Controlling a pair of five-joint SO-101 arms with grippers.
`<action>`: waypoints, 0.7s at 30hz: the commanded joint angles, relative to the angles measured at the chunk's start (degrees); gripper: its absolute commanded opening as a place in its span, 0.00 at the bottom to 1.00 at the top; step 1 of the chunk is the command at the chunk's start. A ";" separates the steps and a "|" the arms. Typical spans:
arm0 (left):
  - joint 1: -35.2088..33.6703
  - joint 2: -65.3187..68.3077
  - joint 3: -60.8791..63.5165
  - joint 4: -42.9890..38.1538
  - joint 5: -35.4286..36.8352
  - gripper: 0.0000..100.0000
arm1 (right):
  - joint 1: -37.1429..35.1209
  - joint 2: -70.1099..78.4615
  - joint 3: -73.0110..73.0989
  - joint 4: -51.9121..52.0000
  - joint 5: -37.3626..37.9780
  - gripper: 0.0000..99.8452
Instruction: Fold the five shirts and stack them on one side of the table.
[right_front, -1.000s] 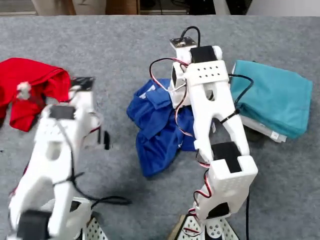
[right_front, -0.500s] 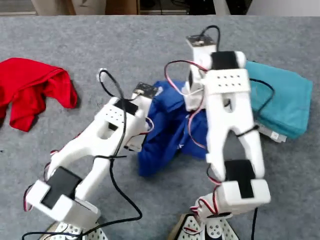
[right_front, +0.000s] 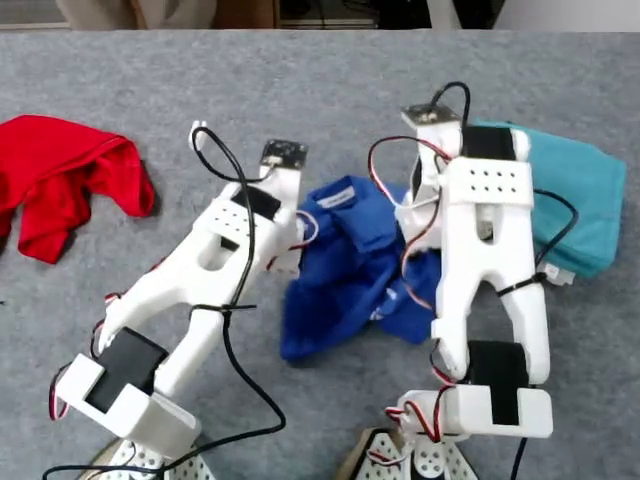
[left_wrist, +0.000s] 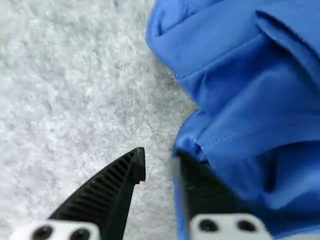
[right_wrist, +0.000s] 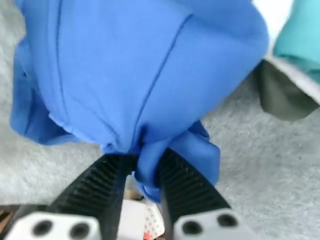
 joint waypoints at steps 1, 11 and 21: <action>0.97 -0.92 -2.90 0.26 6.07 0.29 | 1.36 -3.03 2.51 -1.67 0.53 0.00; 6.68 4.44 -2.64 -3.69 7.38 0.28 | 1.36 -3.12 8.04 -5.36 0.35 0.00; 4.22 15.87 -12.40 0.88 7.03 0.03 | 1.45 -3.12 7.87 -5.36 0.53 0.00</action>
